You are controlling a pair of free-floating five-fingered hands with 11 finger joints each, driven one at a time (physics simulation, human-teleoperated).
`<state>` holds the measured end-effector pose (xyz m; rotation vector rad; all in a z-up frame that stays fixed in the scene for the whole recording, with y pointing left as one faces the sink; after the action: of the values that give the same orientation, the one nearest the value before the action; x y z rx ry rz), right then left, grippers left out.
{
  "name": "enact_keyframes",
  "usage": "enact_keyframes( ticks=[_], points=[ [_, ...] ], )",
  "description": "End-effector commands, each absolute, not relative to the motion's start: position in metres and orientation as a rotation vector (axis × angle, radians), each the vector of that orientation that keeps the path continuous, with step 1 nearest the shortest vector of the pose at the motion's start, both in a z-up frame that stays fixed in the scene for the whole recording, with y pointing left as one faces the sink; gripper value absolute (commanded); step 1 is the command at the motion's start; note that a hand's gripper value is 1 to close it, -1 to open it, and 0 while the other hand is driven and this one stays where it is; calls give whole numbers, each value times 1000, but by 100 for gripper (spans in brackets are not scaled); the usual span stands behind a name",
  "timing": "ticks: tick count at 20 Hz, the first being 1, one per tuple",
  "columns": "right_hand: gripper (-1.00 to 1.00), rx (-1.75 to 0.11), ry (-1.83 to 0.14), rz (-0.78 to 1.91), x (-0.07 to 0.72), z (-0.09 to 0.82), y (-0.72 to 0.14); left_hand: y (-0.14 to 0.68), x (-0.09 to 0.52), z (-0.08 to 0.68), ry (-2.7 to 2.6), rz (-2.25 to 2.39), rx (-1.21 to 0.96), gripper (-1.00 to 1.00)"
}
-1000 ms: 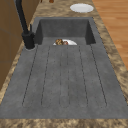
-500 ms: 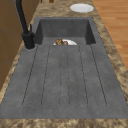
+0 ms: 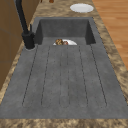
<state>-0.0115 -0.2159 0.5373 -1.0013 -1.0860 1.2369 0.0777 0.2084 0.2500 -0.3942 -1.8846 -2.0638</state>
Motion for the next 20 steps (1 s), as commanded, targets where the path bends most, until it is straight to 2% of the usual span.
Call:
enact_keyframes(
  ticks=[1,20],
  points=[
    [-100,-997,-1048,1265,13,506,-212,208,78,250,-1885,-2064,-394,0],
    [-100,-862,-1017,1333,113,394,-232,208,78,250,-1885,-2064,-394,0]
  ],
)
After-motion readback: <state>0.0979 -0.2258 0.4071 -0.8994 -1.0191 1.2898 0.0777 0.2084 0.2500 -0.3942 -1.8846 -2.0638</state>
